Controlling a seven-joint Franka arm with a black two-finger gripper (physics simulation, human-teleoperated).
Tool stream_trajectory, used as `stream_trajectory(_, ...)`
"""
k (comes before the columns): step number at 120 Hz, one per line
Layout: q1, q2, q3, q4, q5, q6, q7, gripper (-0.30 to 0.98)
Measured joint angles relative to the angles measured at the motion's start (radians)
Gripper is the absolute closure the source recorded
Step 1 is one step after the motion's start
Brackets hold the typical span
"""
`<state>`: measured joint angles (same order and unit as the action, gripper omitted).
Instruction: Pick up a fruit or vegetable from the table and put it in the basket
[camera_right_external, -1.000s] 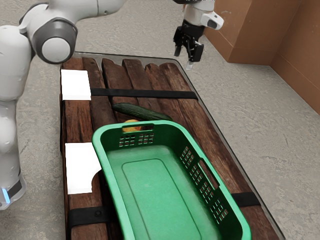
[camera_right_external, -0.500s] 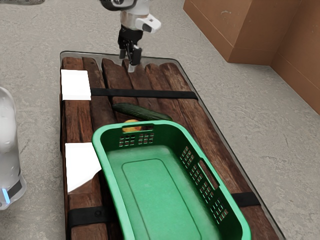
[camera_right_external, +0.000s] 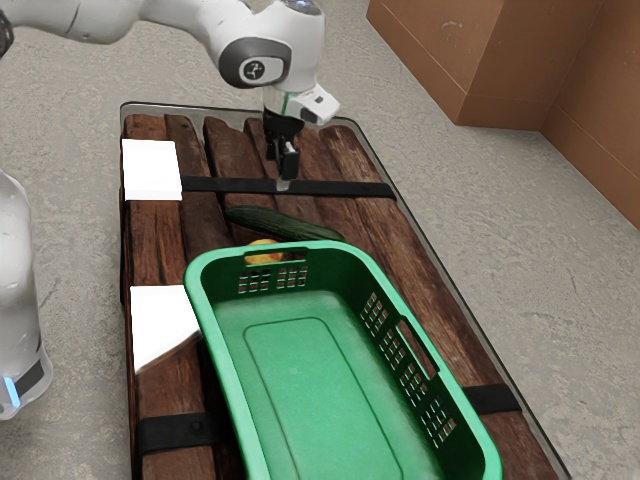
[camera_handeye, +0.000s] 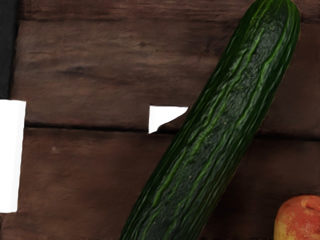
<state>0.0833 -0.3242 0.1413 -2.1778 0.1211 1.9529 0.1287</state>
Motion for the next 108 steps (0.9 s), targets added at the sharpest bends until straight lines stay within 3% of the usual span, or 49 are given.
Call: stream_trajectory(108,-0.011,0.17,-0.013,-0.046,-0.096,0.138,0.134,0.0)
